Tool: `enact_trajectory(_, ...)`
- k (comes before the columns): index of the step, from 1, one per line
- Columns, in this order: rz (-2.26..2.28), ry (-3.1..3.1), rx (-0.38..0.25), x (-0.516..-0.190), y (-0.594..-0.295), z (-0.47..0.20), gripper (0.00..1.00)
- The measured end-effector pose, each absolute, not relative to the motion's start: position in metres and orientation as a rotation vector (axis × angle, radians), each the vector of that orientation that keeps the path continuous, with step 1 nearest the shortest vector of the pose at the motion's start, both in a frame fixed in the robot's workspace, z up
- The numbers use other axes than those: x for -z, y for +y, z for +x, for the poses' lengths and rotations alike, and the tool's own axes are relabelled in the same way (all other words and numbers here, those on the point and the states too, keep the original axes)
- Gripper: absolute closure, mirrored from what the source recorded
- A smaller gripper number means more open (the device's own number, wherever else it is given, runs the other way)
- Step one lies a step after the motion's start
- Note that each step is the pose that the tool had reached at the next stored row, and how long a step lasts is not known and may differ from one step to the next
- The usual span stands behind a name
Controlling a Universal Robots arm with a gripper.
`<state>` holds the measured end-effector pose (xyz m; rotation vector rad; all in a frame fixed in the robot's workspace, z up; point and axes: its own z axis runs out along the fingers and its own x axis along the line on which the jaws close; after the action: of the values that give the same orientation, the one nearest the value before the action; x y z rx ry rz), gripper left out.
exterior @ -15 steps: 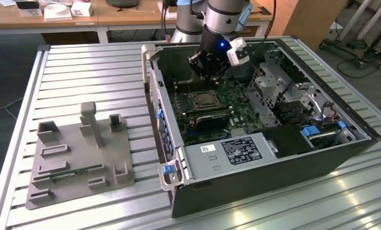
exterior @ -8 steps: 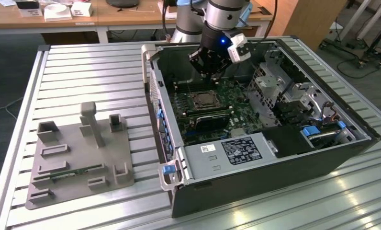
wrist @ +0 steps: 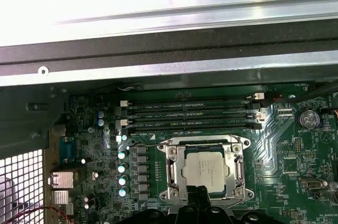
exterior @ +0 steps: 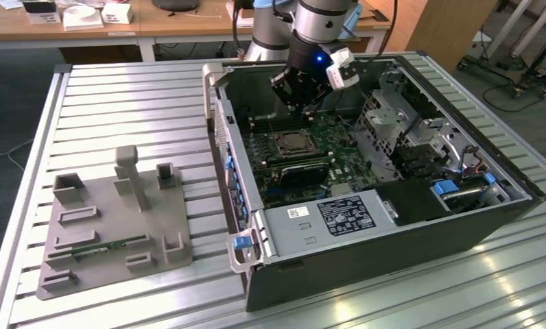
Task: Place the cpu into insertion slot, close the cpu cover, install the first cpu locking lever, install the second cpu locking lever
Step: 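Install the first cpu locking lever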
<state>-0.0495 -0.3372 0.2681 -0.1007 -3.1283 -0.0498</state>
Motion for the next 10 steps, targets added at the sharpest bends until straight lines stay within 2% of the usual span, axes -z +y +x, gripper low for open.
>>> enact_trajectory(10,-0.097,-3.193,0.054,-0.2655,-0.3371,-0.0582,0.89)
